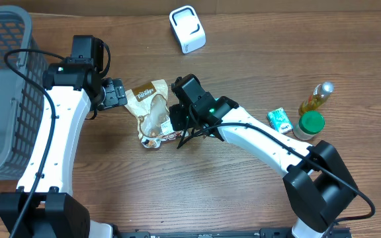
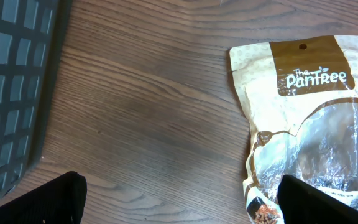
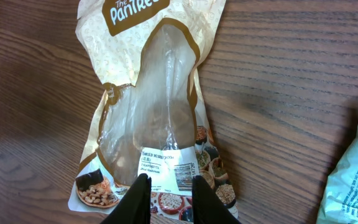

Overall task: Scan the item barcode
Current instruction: 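Move the right gripper over the PanTree bag and close on it, then lift the PanTree bag and set it down further left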

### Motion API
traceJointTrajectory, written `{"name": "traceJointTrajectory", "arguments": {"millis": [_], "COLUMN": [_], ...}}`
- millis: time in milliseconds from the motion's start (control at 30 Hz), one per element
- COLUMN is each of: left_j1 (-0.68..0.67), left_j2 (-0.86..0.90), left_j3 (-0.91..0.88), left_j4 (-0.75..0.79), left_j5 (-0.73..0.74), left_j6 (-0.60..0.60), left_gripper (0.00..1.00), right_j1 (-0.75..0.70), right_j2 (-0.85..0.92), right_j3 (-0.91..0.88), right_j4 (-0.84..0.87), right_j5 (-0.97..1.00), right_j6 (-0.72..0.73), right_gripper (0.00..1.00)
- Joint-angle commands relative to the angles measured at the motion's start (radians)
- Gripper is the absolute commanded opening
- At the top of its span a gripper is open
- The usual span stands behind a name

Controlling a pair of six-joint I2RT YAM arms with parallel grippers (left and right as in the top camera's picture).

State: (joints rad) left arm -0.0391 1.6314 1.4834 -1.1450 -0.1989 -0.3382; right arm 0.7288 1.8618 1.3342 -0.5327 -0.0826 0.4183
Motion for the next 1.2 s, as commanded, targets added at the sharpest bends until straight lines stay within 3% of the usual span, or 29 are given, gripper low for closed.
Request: {"name": "traceJointTrajectory", "arguments": {"millis": [0, 200, 267, 300, 333, 933, 1000, 1167], "left_j1": [-0.003, -0.003, -0.003, -0.003, -0.003, -0.003, -0.003, -0.003], "left_j2": [0.003, 0.003, 0.003, 0.003, 0.003, 0.003, 0.003, 0.003], "left_j3": [0.009, 0.009, 0.009, 0.009, 0.009, 0.009, 0.009, 0.009], "left_j4": [0.000, 0.000, 0.000, 0.000, 0.000, 0.000, 0.000, 0.000], "left_j5": [-0.002, -0.002, -0.003, -0.002, -0.002, -0.002, -0.002, -0.002], "left_j6": [-0.010, -0.010, -0.010, -0.010, -0.010, -0.010, -0.010, -0.010], "left_gripper": [0.99, 0.99, 1.00, 0.99, 1.00, 1.00, 1.00, 1.00], "right_j1": [0.005, 0.005, 0.005, 0.005, 0.005, 0.004, 0.004, 0.004], "right_j2": [0.004, 0.005, 0.005, 0.005, 0.005, 0.014, 0.014, 0.015], "right_j3": [-0.006, -0.006, -0.006, -0.006, -0.006, -0.006, -0.006, -0.006], "right_j4": [0.008, 0.007, 0.008, 0.008, 0.008, 0.031, 0.029, 0.028], "right_j5": [-0.005, -0.005, -0.001, 0.007, 0.022, 0.064, 0.082, 0.118], "right_j6": [0.003, 0.002, 0.002, 0.002, 0.002, 0.013, 0.079, 0.136], "right_gripper": [0.28, 0.60, 0.76, 0.92, 1.00, 1.00, 0.85, 0.18]}}
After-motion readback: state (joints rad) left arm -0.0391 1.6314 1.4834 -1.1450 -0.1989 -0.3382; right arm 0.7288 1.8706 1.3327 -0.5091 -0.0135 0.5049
